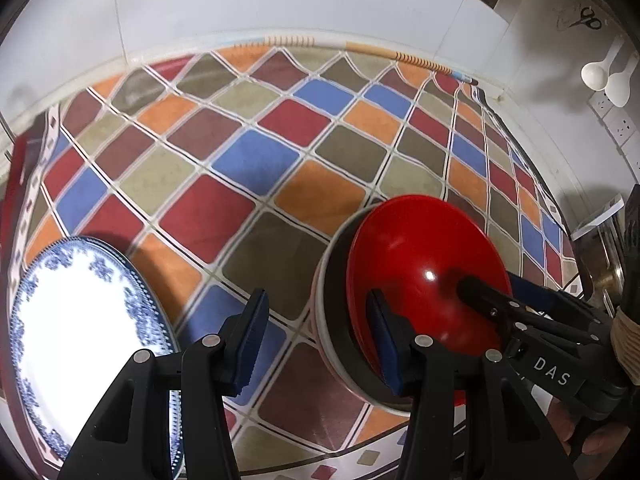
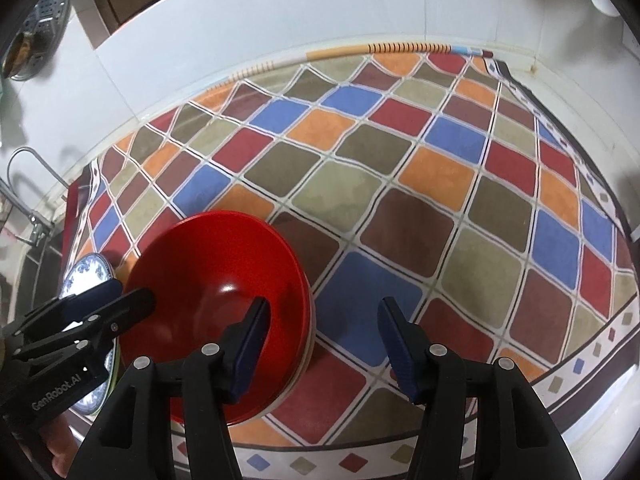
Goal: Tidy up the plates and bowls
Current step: 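Lower the red bowl into the white bowl, keeping both tools closed, then lift the nested bowl stack with both tools and carry it onto the plates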
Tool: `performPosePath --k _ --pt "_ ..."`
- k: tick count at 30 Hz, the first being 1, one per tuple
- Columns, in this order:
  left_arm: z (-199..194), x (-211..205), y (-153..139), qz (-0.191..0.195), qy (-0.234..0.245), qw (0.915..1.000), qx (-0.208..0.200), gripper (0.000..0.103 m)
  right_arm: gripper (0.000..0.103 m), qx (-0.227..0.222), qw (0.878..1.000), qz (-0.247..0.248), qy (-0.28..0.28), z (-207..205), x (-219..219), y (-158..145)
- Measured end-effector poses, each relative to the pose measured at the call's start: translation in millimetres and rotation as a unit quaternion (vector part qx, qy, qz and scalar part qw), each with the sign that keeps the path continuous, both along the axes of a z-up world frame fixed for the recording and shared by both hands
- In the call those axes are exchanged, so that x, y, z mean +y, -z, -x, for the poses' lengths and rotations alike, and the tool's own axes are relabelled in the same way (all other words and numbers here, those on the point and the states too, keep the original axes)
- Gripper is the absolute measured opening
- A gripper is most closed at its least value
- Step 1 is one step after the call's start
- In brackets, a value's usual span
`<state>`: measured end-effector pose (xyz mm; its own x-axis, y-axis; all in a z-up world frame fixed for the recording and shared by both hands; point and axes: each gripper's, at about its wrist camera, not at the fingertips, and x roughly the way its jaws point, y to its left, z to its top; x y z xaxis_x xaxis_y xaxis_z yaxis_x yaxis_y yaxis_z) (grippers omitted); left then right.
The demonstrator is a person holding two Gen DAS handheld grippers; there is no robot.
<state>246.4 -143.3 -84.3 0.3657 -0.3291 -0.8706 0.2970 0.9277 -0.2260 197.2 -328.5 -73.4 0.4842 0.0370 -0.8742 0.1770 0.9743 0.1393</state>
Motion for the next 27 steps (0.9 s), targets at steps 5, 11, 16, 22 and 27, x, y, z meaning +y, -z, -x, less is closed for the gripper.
performPosePath --k 5,11,16,22,27 --pt "-4.6 -4.2 6.7 0.002 0.004 0.9998 0.017 0.049 0.057 0.026 0.999 -0.032 0.003 -4.7 -3.4 14.3" --pt "-9.5 -8.9 12.5 0.000 0.015 0.9992 0.037 0.044 0.055 0.054 0.996 -0.067 0.008 -8.7 -5.4 26.3" --pt "-13.7 -13.7 17.7 0.006 0.028 0.9977 0.061 0.034 0.043 0.072 0.994 -0.083 0.010 -13.1 -6.2 32.1" --pt "-15.8 -15.7 22.5 0.007 0.031 0.9966 0.076 0.031 0.036 0.082 0.991 -0.101 0.001 -17.5 -3.0 34.4" --pt "-17.0 -14.2 22.9 0.007 0.022 0.9964 0.082 0.030 0.029 0.084 0.991 -0.102 -0.007 -19.3 2.9 34.0"
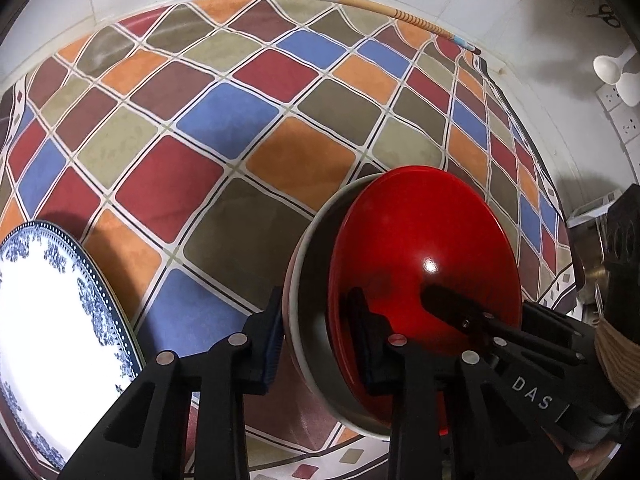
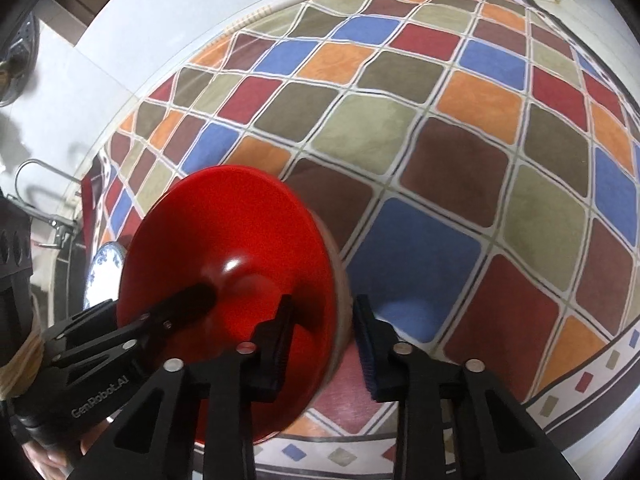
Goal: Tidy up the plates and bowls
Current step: 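Lift the nested bowl stack with both tools and carry it onto the plates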
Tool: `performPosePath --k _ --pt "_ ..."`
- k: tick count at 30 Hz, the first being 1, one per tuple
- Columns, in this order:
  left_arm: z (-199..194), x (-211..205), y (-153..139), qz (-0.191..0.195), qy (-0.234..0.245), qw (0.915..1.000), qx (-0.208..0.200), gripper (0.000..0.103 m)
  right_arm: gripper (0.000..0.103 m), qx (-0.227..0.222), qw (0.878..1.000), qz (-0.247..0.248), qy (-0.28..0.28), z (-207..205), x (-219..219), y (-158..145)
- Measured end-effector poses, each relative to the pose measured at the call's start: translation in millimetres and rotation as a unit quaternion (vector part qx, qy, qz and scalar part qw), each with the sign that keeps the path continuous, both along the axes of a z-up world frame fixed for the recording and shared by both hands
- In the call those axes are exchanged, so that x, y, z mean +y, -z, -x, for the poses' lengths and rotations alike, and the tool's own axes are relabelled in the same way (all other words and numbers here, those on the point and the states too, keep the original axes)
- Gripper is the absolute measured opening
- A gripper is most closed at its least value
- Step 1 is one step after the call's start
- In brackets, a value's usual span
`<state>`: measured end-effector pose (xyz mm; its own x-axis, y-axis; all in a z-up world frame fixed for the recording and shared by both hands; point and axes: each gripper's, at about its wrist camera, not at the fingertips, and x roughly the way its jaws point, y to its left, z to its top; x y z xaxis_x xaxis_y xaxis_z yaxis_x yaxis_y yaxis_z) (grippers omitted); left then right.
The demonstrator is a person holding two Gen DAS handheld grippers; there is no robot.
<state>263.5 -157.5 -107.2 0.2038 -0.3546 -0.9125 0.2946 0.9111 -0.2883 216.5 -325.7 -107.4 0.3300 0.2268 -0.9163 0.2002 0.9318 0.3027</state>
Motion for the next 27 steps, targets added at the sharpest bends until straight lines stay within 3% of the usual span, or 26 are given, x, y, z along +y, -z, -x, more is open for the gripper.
performPosePath --k 14,27 --pt "3.3 6.8 -11.0 -0.004 -0.029 0.9996 -0.002 0.031 0.029 0.004 1.000 0.007 0.006 0.0 3.2 -3.2" --pt "15.1 33.1 -52.7 0.007 -0.062 0.9966 -0.053 0.031 0.029 -0.040 0.999 0.003 -0.022 2.8 14.5 -32.7"
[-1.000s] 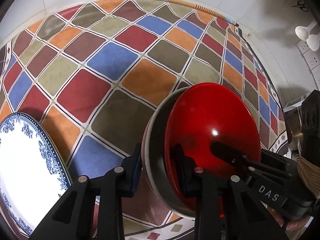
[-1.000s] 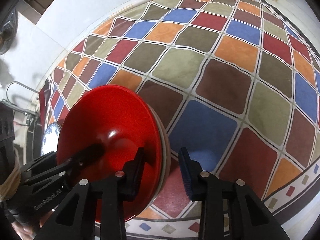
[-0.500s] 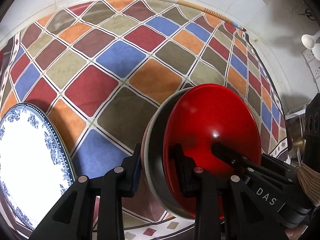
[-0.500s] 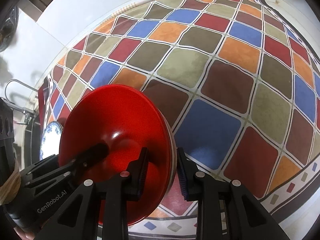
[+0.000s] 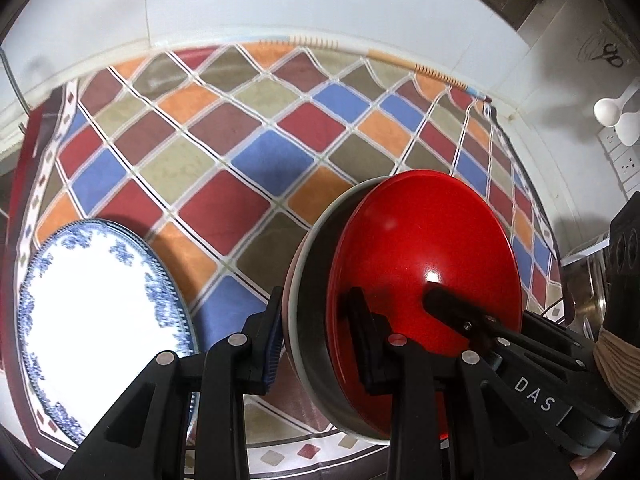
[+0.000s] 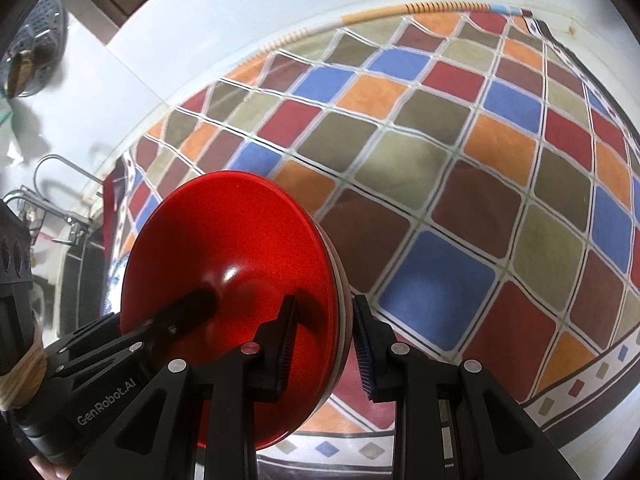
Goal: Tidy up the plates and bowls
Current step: 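Lift the nested bowl stack with both tools and carry it onto the plates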
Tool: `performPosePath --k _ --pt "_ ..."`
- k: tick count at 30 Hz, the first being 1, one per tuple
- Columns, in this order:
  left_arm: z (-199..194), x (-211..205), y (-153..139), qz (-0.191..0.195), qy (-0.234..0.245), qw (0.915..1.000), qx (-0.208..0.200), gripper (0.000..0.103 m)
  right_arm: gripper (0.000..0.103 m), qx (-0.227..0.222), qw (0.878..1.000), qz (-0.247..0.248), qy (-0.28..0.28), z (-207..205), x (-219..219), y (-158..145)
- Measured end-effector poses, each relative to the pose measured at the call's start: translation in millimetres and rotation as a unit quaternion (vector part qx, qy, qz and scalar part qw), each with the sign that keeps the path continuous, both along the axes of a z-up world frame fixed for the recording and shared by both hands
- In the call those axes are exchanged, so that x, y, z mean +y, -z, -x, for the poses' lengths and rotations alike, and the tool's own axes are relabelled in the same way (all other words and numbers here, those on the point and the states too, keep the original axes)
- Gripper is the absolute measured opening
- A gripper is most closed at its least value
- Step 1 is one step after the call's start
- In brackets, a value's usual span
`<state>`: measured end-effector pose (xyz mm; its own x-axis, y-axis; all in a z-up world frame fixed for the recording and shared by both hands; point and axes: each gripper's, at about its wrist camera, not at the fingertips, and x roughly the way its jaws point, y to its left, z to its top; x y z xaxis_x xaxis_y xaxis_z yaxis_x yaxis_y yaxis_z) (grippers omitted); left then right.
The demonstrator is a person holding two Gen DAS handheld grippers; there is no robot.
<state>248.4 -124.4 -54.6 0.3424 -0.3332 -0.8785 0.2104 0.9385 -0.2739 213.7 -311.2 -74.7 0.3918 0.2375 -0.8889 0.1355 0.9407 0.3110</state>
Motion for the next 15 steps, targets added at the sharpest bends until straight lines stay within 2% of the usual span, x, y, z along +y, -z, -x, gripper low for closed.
performPosePath --k 4,15 --pt "5.9 15.9 -15.4 0.003 -0.005 0.9996 -0.027 0.030 0.029 -0.018 1.000 0.003 -0.005 3.5 12.1 -15.8" --pt "13.2 70.4 -35.0 0.006 -0.016 0.9988 -0.047 0.030 0.029 -0.046 0.999 -0.001 -0.013 10.8 57.7 -40.2"
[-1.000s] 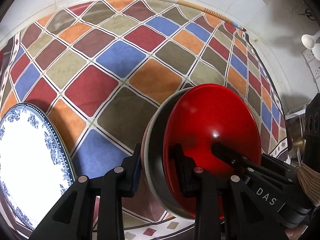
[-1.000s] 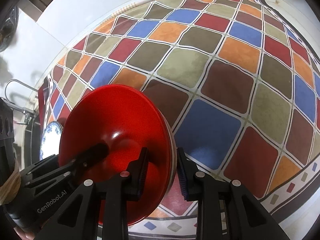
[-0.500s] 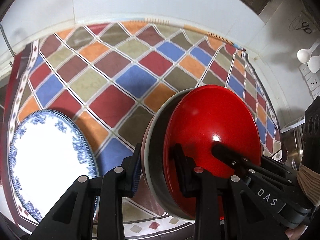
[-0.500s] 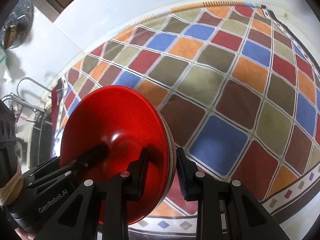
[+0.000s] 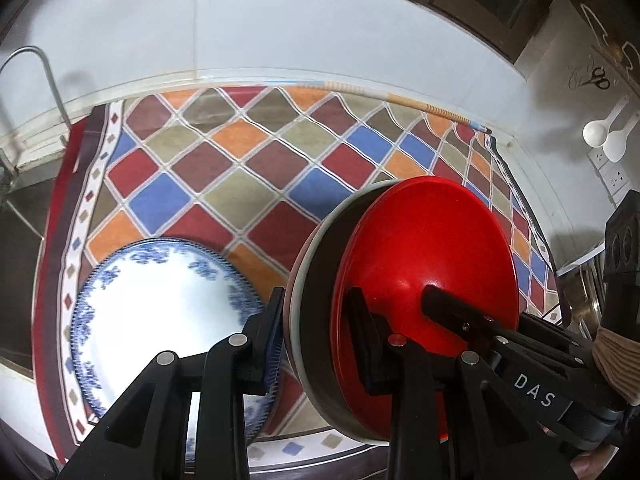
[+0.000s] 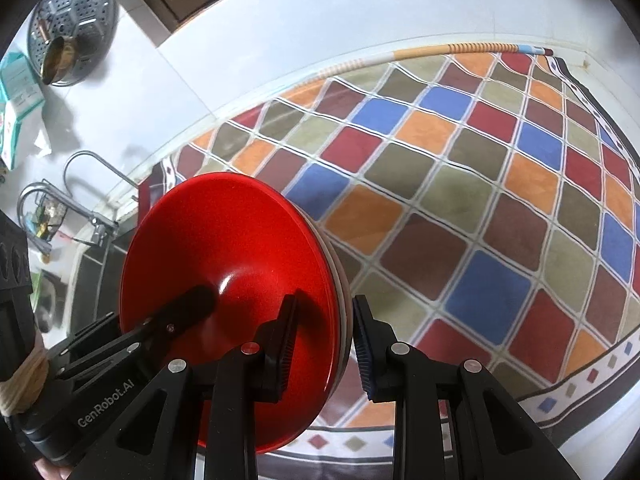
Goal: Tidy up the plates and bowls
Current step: 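Lift the nested bowl stack with both tools and carry it onto the plates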
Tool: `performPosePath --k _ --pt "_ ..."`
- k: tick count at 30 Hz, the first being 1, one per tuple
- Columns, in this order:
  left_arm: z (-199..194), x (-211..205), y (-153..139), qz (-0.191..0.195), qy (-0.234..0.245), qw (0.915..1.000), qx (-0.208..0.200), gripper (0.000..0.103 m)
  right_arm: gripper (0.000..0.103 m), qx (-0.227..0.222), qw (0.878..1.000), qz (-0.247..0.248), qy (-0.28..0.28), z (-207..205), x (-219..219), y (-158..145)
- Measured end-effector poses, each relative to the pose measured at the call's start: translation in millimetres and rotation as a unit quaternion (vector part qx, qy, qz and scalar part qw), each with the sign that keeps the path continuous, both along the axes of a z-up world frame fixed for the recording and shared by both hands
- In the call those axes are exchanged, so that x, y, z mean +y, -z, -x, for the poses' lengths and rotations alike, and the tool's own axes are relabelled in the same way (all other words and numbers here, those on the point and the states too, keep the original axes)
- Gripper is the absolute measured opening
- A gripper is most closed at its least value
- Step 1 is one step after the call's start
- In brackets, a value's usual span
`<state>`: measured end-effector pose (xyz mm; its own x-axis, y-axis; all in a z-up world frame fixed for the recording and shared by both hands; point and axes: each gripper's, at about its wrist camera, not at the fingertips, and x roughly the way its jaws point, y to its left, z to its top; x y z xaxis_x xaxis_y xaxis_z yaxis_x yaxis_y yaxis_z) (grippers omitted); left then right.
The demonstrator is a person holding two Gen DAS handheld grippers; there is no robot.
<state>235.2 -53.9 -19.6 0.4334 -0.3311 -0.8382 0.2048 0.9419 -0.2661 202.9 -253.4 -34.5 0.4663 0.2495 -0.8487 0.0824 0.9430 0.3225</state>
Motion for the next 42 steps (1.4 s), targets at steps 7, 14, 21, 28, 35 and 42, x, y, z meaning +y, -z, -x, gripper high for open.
performPosePath --k 7,14,21,28,35,42 --pt "7.1 41.1 -6.5 0.002 -0.014 0.9999 -0.010 0.030 0.029 -0.011 1.000 0.000 -0.012 3.3 39.6 -9.3" --pt "12.1 79.5 -4.4 0.005 -0.031 0.9995 -0.010 0.030 0.029 -0.016 0.999 0.003 -0.028 2.7 77.9 -14.1" --pt "14.2 115.4 3.3 0.009 -0.047 0.9988 -0.003 0.030 0.029 -0.013 0.999 0.004 -0.044 -0.8 112.7 -12.1" --pt "14.7 143.9 16.5 0.014 -0.060 0.9980 0.012 0.030 0.029 -0.003 0.998 0.006 -0.059 -4.8 144.0 -4.5" --pt "11.7 162.2 32.8 0.018 -0.066 0.9972 0.029 0.030 0.029 0.014 0.997 0.013 -0.073 -9.7 169.0 8.5" --pt "5.3 170.0 52.0 0.021 -0.064 0.9964 0.052 0.030 0.029 0.032 0.996 0.020 -0.075 -14.1 183.0 21.9"
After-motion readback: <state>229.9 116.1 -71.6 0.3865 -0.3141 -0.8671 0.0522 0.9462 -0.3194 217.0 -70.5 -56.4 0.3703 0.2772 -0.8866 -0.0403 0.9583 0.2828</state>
